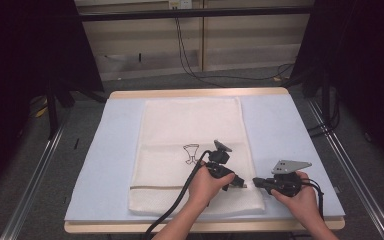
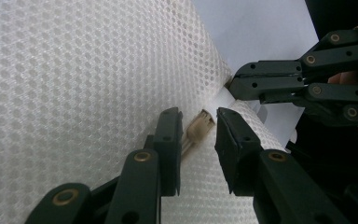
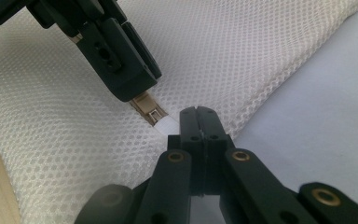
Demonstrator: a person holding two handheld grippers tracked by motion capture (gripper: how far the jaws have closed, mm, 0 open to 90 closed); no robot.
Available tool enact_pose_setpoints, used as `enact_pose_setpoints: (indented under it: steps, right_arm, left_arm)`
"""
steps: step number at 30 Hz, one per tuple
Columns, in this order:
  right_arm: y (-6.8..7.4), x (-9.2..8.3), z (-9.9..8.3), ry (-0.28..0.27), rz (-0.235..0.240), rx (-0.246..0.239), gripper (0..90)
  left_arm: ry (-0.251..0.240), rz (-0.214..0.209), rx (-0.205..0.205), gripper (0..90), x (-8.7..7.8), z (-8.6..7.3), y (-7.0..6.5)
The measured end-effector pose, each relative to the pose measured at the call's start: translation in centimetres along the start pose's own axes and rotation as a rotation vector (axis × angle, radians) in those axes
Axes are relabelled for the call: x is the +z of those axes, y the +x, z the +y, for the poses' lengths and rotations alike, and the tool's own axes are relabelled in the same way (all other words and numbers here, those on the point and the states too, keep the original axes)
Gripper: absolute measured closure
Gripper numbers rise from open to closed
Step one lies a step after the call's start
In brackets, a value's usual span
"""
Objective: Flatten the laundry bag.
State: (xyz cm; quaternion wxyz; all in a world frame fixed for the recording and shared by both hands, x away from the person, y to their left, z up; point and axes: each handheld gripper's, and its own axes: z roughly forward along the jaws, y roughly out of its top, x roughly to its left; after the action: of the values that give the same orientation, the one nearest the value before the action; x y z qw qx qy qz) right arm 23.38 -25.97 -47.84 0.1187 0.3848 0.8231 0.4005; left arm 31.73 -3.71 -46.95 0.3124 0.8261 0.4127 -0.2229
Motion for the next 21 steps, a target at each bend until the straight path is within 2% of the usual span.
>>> enact_pose_setpoints:
  steps: [2, 4, 9, 11, 13, 17, 21]
  right_arm:
    - [0.0, 0.0, 0.0, 0.001, 0.0, -0.002, 90.0]
    - [0.0, 0.1, 0.0, 0.004, -0.002, -0.004, 90.0]
    - [0.0, 0.1, 0.0, 0.004, 0.002, -0.001, 90.0]
    - [0.0, 0.1, -0.1, 0.003, 0.002, -0.001, 90.0]
    - [0.0, 0.2, -0.1, 0.006, 0.002, 0.003, 90.0]
    - [0.0, 0.3, -0.1, 0.011, 0.004, -0.003, 90.0]
    - [0.0, 0.4, -0.1, 0.016, 0.004, -0.004, 90.0]
  left_arm:
    - [0.004, 0.007, 0.006, 69.9, 0.1, 0.0, -0.2]
    - [-0.004, -0.005, 0.006, 70.3, 0.3, 0.1, -0.3]
    - [0.004, 0.008, -0.001, 74.0, 0.3, 0.2, -0.4]
    - [-0.008, 0.019, 0.008, 73.8, 0.2, 0.1, -0.6]
    - [0.0, 0.014, 0.015, 73.0, 0.2, 0.2, -0.7]
    - [-0.015, 0.003, 0.005, 74.0, -0.2, 0.0, -1.0]
    - [0.012, -0.001, 0.004, 75.0, -0.1, -0.1, -1.1]
